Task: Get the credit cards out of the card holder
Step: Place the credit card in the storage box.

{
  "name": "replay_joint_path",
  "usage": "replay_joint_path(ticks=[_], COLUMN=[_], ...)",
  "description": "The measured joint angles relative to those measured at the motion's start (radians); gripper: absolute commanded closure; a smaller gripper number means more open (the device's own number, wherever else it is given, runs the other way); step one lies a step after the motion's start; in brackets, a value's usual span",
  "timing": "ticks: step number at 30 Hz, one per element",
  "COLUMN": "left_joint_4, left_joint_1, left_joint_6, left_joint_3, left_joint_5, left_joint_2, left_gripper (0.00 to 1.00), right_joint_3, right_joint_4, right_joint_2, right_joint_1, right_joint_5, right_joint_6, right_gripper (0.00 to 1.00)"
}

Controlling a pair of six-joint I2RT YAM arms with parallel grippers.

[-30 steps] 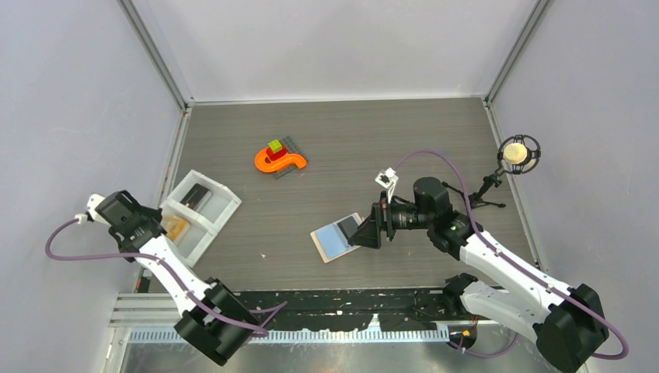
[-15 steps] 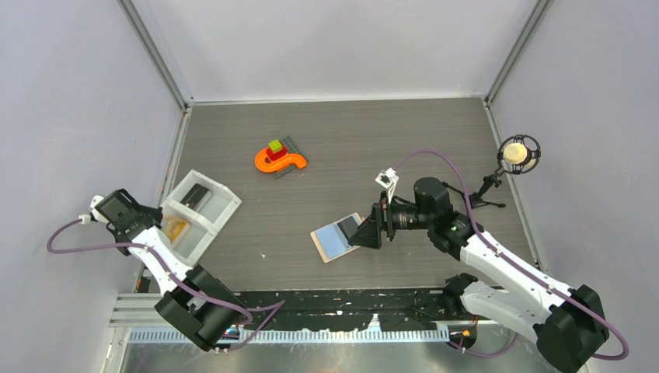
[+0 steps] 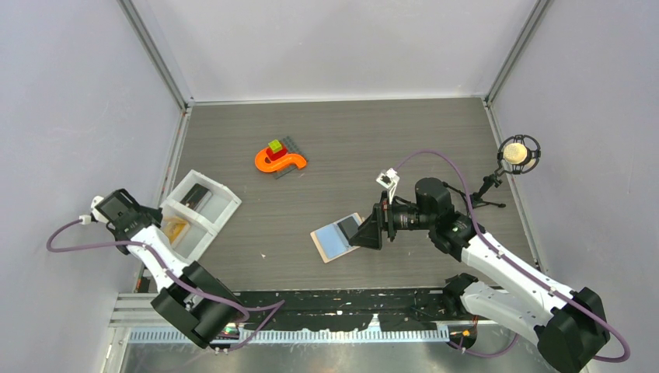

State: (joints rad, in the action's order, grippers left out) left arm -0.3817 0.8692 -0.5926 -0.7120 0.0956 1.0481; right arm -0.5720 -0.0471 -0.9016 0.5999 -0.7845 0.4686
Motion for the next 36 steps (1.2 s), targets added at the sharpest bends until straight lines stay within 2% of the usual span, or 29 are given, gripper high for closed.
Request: replay_joint_path(ticks=[5,14,29,32,36], left_joint_4=[0.003,0.004,-0.032,-0.042,-0.058], left_joint_1=[0.0,0.0,0.0,-0.013,-0.053], left_joint_6=[0.002,0.007,-0.006,-0.004,0.002], left_joint_3=[0.0,-0.004,-0.055,-0.059,-0.074], left_joint_5=[-0.013,-0.024,-0.031,-0.004,0.108], left_joint_2=[0.025,0.059,0.014,0.008,0.009], left_gripper=[0.99,0.82,0.71,0.7,0.67], right_joint_3=[0.0,-0.002,-0.01,-0.011,-0.024], right_joint_4=[-0.01,-0.038,-0.058,-0.065,-0.1], right_joint_2=[0.0,0.001,-0.002,-0.006,-0.035], right_joint_1=[0.0,0.0,0.0,0.0,0.0], right_joint_5=[0.0,0.0,0.014,0.032,0.087], right_joint_6=[-0.003,-0.012,-0.018,-0.018,-0.019], right_gripper=[0.05,0.05,0.05,0.05,0.04])
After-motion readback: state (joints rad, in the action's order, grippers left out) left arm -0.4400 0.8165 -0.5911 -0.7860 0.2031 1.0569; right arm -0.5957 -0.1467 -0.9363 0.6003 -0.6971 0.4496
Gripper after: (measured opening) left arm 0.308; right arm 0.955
